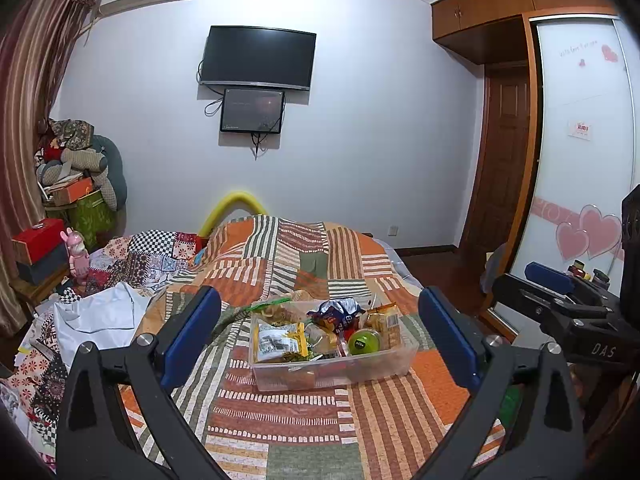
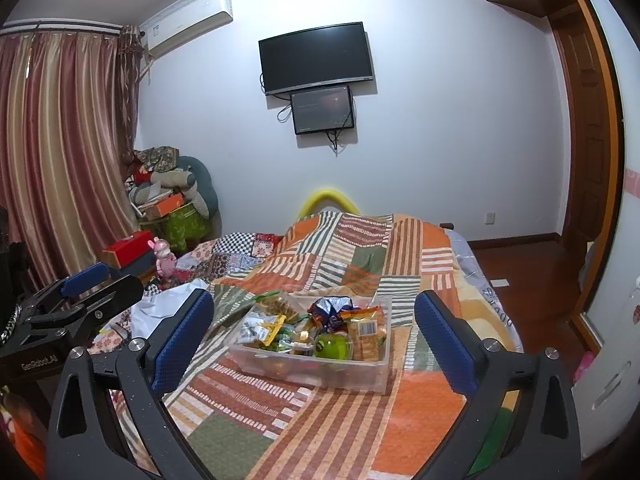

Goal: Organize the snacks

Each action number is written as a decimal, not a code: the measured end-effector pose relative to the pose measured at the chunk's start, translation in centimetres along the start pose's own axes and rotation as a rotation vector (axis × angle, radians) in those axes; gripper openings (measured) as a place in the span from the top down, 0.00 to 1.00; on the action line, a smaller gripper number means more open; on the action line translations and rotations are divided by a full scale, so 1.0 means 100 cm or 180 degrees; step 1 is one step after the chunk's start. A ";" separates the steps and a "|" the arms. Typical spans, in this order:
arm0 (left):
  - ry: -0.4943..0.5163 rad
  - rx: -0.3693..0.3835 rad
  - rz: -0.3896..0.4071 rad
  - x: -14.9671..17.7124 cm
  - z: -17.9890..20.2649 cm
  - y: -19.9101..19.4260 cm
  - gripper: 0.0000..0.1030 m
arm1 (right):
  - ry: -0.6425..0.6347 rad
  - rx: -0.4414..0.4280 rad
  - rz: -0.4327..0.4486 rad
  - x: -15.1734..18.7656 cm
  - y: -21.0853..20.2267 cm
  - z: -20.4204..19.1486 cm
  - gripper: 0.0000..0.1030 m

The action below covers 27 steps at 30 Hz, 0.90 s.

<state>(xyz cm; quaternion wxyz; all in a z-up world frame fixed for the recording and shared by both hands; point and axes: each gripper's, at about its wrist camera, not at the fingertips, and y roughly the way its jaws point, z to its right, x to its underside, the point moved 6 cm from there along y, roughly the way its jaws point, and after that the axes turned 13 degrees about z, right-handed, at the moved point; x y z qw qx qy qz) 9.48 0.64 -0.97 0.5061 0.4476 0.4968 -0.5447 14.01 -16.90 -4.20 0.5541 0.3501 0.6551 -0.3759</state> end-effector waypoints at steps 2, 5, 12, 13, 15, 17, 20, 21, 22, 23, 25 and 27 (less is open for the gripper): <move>0.0001 -0.0002 0.0003 0.000 0.000 0.000 0.03 | 0.0005 -0.0002 -0.0005 0.001 0.001 0.000 0.03; 0.0004 0.0006 0.0017 0.000 0.001 0.000 0.01 | 0.0004 0.0002 -0.0001 0.000 0.000 0.000 0.03; 0.0046 0.0015 0.0043 0.001 0.004 -0.002 0.00 | 0.0012 0.0005 -0.0005 0.000 0.000 0.000 0.02; 0.0045 0.0017 0.0041 0.001 0.004 -0.002 0.00 | 0.0015 0.0009 -0.0003 0.000 0.000 0.000 0.02; 0.0035 0.0022 0.0036 0.001 0.004 -0.001 0.00 | 0.0018 0.0018 0.0002 -0.001 -0.001 0.000 0.00; 0.0019 0.0043 0.0033 0.001 0.004 -0.001 0.00 | 0.0017 0.0026 0.0008 -0.001 -0.002 -0.001 0.00; -0.0001 0.0097 0.0022 0.000 0.003 0.000 0.00 | 0.0011 0.0044 0.0012 -0.002 -0.002 0.000 0.00; 0.0006 0.0106 0.0023 0.000 0.004 0.000 0.00 | 0.0010 0.0050 0.0011 -0.001 0.000 0.000 0.00; 0.0018 0.0109 0.0022 0.000 0.004 0.000 0.00 | 0.0008 0.0057 0.0010 -0.002 0.000 0.000 0.00; 0.0033 0.0115 0.0022 0.001 0.005 0.000 0.00 | 0.0008 0.0061 0.0009 -0.002 0.000 0.000 0.00; 0.0046 0.0113 0.0031 0.001 0.005 -0.001 0.00 | 0.0015 0.0059 0.0005 -0.002 0.000 0.001 0.00; 0.0057 0.0107 0.0031 0.002 0.005 -0.001 0.00 | 0.0005 0.0077 0.0008 -0.002 0.000 0.001 0.00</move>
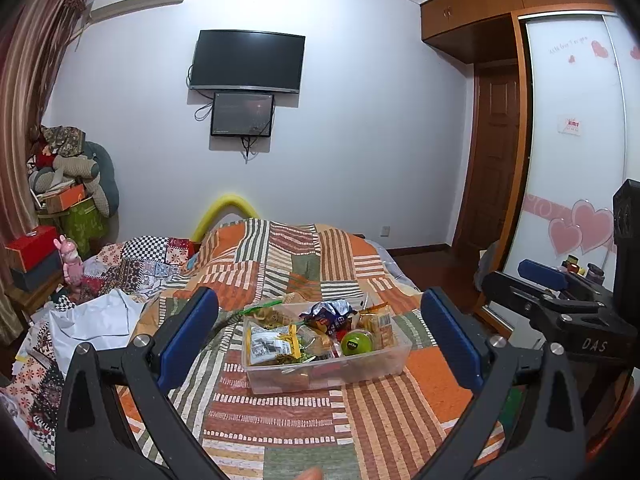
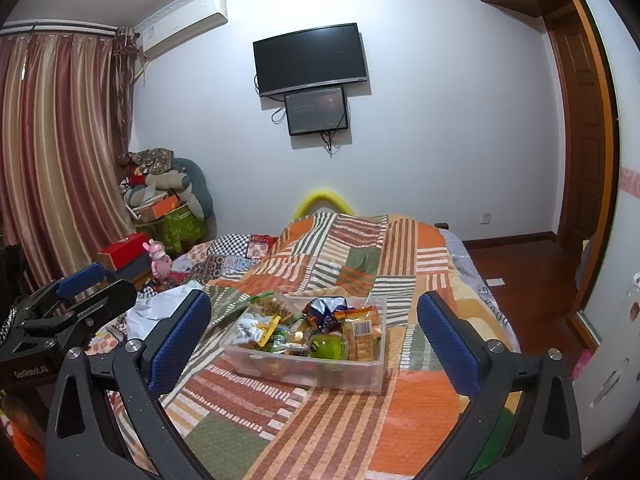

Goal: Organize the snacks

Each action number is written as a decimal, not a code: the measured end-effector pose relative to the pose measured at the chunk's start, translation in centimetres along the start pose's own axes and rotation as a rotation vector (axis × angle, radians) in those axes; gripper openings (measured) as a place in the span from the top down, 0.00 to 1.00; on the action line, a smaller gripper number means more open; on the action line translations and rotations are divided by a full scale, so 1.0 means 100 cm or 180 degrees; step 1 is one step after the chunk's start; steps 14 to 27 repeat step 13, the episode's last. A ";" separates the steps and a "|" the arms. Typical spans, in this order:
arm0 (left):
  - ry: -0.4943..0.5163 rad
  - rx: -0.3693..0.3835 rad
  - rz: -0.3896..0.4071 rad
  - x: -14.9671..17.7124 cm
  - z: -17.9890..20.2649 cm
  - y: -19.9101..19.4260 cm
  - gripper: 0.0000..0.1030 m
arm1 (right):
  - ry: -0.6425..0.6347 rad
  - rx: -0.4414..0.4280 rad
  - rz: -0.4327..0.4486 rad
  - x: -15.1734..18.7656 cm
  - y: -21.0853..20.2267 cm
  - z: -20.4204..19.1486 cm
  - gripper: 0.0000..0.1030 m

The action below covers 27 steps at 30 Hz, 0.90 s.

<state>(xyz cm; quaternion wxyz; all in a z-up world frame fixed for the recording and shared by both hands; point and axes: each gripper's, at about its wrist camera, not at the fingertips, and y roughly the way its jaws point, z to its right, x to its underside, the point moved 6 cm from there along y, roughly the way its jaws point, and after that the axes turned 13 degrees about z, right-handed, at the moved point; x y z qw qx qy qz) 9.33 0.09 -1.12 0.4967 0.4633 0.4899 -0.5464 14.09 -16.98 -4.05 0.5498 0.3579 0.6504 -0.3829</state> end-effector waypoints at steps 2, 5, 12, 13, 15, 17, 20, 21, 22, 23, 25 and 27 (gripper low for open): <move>0.0004 -0.0007 -0.0004 0.000 0.000 0.000 0.00 | -0.0003 0.0010 -0.0004 0.001 0.001 0.000 0.00; 0.0017 -0.0001 -0.0011 0.000 0.001 0.000 0.00 | 0.0003 0.0011 -0.0007 0.001 0.000 0.000 0.00; 0.0019 -0.0034 0.0022 -0.001 0.001 0.000 0.00 | 0.0011 0.0006 -0.0018 0.001 0.000 0.001 0.00; 0.0009 -0.0027 0.0015 -0.001 0.001 0.000 0.00 | 0.0012 0.0007 -0.0020 0.002 0.001 0.002 0.00; 0.0009 -0.0027 0.0015 -0.001 0.001 0.000 0.00 | 0.0012 0.0007 -0.0020 0.002 0.001 0.002 0.00; 0.0009 -0.0027 0.0015 -0.001 0.001 0.000 0.00 | 0.0012 0.0007 -0.0020 0.002 0.001 0.002 0.00; 0.0009 -0.0027 0.0015 -0.001 0.001 0.000 0.00 | 0.0012 0.0007 -0.0020 0.002 0.001 0.002 0.00; 0.0009 -0.0027 0.0015 -0.001 0.001 0.000 0.00 | 0.0012 0.0007 -0.0020 0.002 0.001 0.002 0.00; 0.0009 -0.0027 0.0015 -0.001 0.001 0.000 0.00 | 0.0012 0.0007 -0.0020 0.002 0.001 0.002 0.00; 0.0009 -0.0027 0.0015 -0.001 0.001 0.000 0.00 | 0.0012 0.0007 -0.0020 0.002 0.001 0.002 0.00; 0.0009 -0.0027 0.0015 -0.001 0.001 0.000 0.00 | 0.0012 0.0007 -0.0020 0.002 0.001 0.002 0.00; 0.0009 -0.0027 0.0015 -0.001 0.001 0.000 0.00 | 0.0012 0.0007 -0.0020 0.002 0.001 0.002 0.00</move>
